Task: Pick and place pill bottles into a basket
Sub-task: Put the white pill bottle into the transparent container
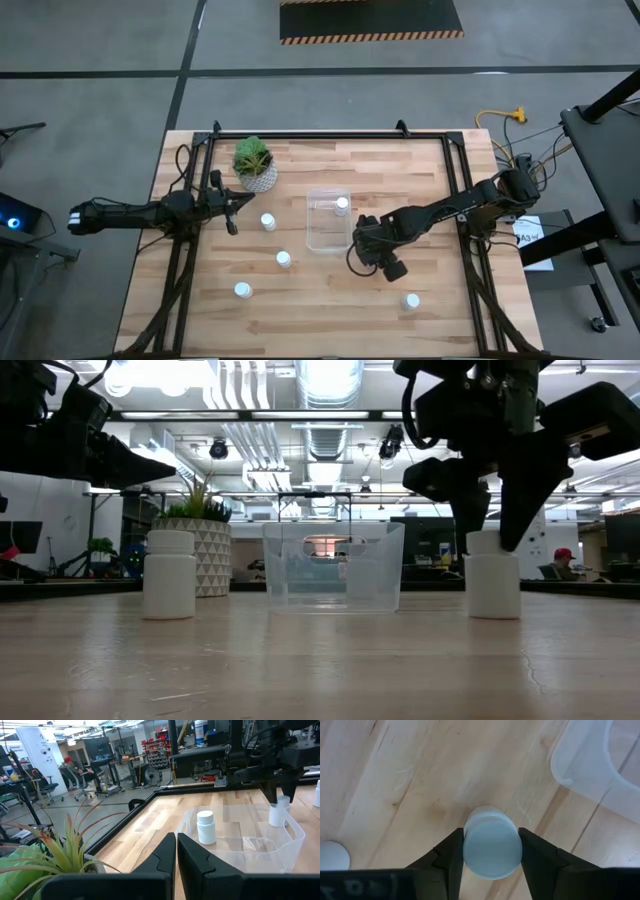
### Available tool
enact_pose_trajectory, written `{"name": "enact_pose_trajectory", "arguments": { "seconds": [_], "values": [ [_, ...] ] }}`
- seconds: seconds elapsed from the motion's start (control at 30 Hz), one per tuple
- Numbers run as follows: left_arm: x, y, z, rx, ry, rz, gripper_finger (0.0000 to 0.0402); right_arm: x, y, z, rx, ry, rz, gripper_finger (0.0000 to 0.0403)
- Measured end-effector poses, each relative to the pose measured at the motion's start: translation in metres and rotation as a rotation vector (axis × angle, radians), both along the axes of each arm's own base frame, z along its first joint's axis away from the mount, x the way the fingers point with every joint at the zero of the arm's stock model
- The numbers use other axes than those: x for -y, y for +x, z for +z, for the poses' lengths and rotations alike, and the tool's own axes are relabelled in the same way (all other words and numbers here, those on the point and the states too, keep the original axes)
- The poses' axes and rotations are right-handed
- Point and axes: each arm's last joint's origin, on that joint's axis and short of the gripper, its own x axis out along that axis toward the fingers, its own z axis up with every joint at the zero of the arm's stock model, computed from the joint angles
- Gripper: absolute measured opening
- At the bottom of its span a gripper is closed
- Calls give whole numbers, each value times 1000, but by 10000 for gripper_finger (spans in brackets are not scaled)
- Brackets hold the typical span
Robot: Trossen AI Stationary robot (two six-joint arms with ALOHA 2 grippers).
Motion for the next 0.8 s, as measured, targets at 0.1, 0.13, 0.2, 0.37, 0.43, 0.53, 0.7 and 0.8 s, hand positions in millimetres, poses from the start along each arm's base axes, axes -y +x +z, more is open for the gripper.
{"name": "enact_pose_trajectory", "arguments": {
  "seconds": [0.1,0.13,0.2,0.37,0.43,0.53,0.7,0.8],
  "values": [
    [0,0,0,0,0,0,0,1,-1,1,-16,-8,9,147],
    [0,0,0,0,0,0,0,1,-1,3,-24,-12,7,147],
    [0,0,0,1,0,0,0,3,1,8,-24,-14,0,147],
    [0,0,0,0,0,0,0,4,9,29,-3,-15,-7,147],
    [0,0,0,1,0,0,0,5,12,39,15,-13,-4,147],
    [0,0,0,1,0,0,0,7,16,55,24,-17,-1,147],
    [0,0,0,0,0,0,0,12,23,80,84,-19,22,147],
    [0,0,0,0,0,0,0,16,27,94,121,-24,37,147]
  ]
}}
